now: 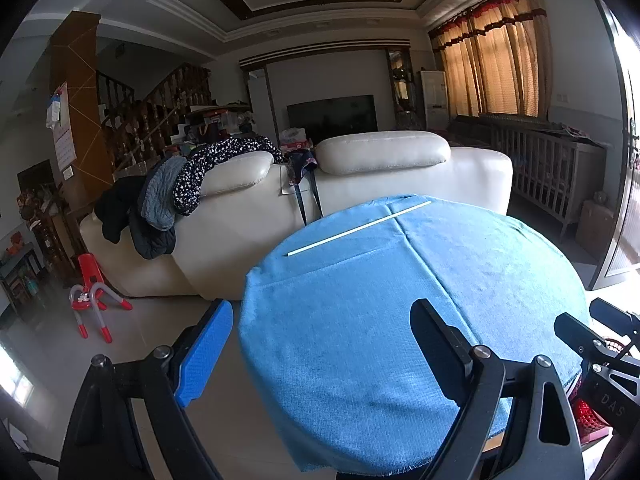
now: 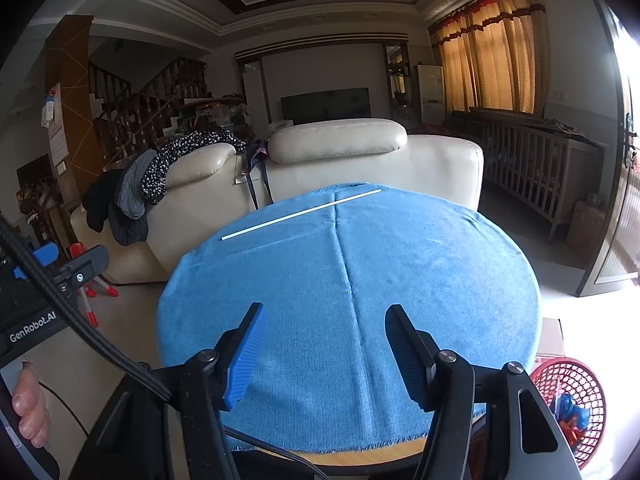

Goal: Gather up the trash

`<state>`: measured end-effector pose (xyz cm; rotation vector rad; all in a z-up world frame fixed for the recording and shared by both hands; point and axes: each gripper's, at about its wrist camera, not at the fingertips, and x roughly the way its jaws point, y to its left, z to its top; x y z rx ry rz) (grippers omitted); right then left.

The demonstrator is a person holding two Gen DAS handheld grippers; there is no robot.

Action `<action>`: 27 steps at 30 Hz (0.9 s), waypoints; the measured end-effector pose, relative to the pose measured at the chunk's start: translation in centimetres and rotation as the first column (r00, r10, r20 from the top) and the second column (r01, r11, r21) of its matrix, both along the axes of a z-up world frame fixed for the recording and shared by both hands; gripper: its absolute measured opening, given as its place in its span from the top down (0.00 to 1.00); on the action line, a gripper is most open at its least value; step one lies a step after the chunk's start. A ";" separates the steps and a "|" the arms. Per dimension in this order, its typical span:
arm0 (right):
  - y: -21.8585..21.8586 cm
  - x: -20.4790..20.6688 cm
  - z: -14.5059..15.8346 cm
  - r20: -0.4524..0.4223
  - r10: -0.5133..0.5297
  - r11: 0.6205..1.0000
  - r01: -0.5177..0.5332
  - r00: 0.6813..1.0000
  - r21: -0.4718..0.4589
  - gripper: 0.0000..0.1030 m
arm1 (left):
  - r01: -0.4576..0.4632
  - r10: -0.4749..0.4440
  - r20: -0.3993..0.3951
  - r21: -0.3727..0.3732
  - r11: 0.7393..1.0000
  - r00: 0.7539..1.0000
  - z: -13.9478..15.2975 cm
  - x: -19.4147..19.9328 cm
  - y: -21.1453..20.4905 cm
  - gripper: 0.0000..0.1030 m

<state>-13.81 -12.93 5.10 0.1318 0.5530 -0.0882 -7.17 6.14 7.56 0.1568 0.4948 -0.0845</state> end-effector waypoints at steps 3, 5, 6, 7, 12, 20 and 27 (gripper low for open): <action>0.0 0.1 -0.1 -0.003 0.001 1.000 -0.001 1.000 0.000 0.37 | 0.001 -0.001 -0.005 -0.001 1.000 1.000 -0.2 0.1 0.0 0.12; 0.0 0.1 -0.2 -0.005 0.001 1.000 -0.001 1.000 0.002 0.37 | 0.002 -0.002 -0.006 -0.001 1.000 1.000 -0.2 0.1 -0.1 0.12; 0.0 0.1 -0.1 -0.004 0.001 1.000 -0.001 1.000 0.001 0.37 | 0.003 -0.003 -0.006 0.000 1.000 1.000 -0.2 0.1 -0.1 0.12; 0.0 0.1 -0.1 -0.004 0.001 1.000 -0.001 1.000 0.001 0.37 | 0.004 -0.004 -0.007 0.000 1.000 1.000 -0.3 0.1 -0.1 0.12; 0.0 0.1 -0.2 -0.004 -0.001 1.000 0.001 1.000 0.002 0.37 | 0.006 -0.006 -0.009 -0.003 1.000 1.000 -0.3 0.2 -0.2 0.12; -0.2 0.2 -0.4 -0.009 -0.002 1.000 0.002 1.000 0.007 0.37 | 0.015 -0.015 -0.015 -0.005 1.000 1.000 -0.6 0.1 -0.4 0.12; -0.2 0.4 -0.5 -0.012 -0.003 1.000 0.003 1.000 0.010 0.37 | 0.019 -0.019 -0.018 -0.003 1.000 1.000 -0.7 0.1 -0.6 0.12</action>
